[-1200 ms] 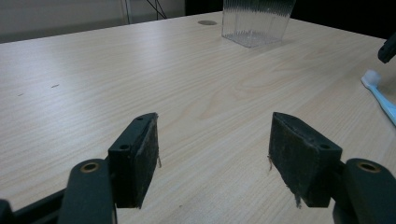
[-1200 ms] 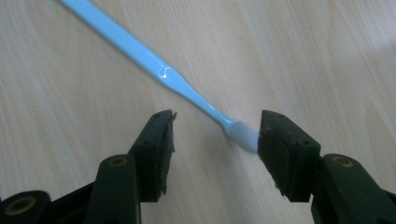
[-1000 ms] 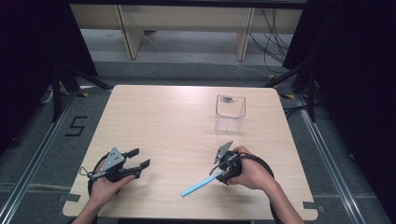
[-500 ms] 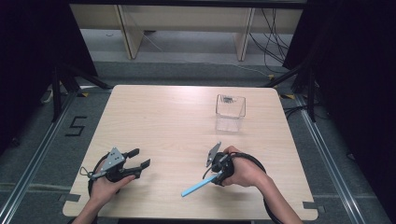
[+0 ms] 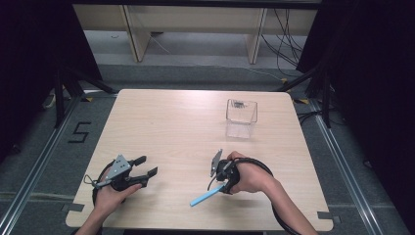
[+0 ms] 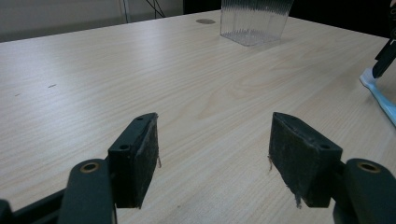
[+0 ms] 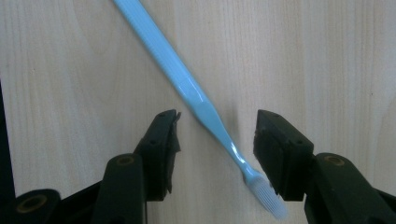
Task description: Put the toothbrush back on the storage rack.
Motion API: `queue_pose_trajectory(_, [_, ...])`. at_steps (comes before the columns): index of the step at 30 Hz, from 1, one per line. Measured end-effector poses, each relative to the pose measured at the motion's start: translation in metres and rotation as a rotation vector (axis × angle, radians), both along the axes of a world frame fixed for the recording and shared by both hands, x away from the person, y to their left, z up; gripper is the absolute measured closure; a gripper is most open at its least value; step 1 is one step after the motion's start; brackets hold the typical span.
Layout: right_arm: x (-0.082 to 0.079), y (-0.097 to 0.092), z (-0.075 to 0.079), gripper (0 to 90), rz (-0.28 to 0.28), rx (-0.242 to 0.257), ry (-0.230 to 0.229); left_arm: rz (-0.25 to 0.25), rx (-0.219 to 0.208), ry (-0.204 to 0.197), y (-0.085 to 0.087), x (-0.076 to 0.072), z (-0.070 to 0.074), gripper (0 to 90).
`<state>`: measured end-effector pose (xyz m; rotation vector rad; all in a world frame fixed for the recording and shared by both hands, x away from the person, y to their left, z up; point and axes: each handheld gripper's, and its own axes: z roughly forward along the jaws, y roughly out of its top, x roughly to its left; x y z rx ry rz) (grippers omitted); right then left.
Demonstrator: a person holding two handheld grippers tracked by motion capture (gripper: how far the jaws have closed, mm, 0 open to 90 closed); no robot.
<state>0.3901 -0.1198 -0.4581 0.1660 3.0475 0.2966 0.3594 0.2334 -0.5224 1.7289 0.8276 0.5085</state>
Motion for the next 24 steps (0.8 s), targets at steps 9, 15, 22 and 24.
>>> queue_pose_trajectory(9, [0.000,0.015,-0.003,49.8,0.050,-0.016,0.001,-0.003,0.001,-0.001,-0.001,0.000,0.000,32.5])
queue_pose_trajectory(15, [0.000,0.022,-0.006,50.8,0.081,-0.047,0.007,-0.004,-0.005,-0.001,0.000,0.001,0.000,32.5])
queue_pose_trajectory(22, [-0.002,0.027,-0.010,52.4,0.087,-0.065,0.035,-0.006,-0.003,-0.001,0.000,0.000,0.000,32.4])
queue_pose_trajectory(24, [-0.002,0.028,-0.011,53.4,0.103,-0.073,0.037,-0.006,-0.002,-0.001,0.000,0.000,0.000,32.4])
